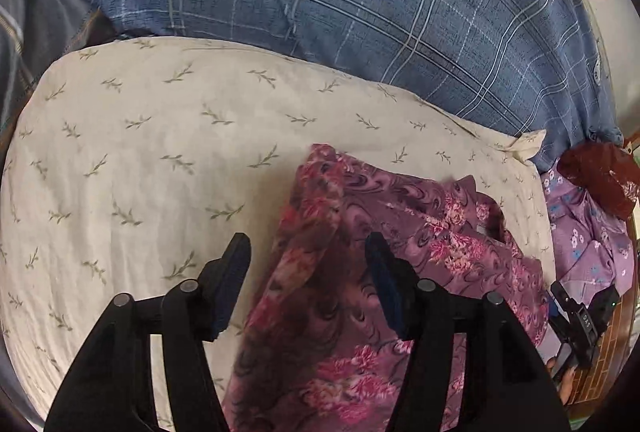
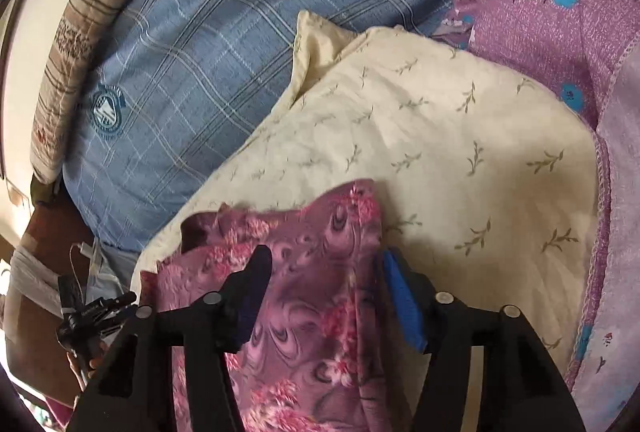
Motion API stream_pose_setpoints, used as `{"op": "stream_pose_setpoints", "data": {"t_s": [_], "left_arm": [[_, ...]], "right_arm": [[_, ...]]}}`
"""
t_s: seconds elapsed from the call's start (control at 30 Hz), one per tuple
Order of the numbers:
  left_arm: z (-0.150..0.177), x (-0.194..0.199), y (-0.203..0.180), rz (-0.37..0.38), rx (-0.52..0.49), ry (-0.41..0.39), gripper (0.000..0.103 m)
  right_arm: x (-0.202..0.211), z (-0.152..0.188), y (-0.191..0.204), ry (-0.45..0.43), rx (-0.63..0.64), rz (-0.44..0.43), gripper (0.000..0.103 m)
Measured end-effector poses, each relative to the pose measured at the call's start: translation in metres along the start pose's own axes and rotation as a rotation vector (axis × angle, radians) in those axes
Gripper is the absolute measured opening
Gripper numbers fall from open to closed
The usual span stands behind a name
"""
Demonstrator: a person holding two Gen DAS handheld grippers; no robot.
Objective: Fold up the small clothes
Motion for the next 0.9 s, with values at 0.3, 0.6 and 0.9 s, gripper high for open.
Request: {"op": "stream_pose_setpoints", "data": {"t_s": [0.3, 0.6, 0.9], "left_arm": [[0.003, 0.007, -0.013, 0.033, 0.034, -0.074, 0.005], [-0.009, -0.049, -0.001, -0.085, 0.075, -0.007, 0.008], [0.040, 0.020, 0.038, 0.102, 0.023, 0.120, 0.079]], "right_arm": [[0.001, -0.018, 0.023, -0.046, 0.151, 0.083, 0.004], [-0.043, -0.016, -0.007, 0.056, 0.053, 0.147, 0.005], [0.039, 0.024, -0.004, 0.000, 0.014, 0.003, 0.065]]}}
Point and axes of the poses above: each gripper's, at about its wrist camera, not at the fingertips, and x roughly against the way its jaws point, y to its left, z to its underside, the point moved 2 cm from there along -x, roughly the way its jaws point, and after that the axes turned 14 degrees about x, right-handed, at the moved point
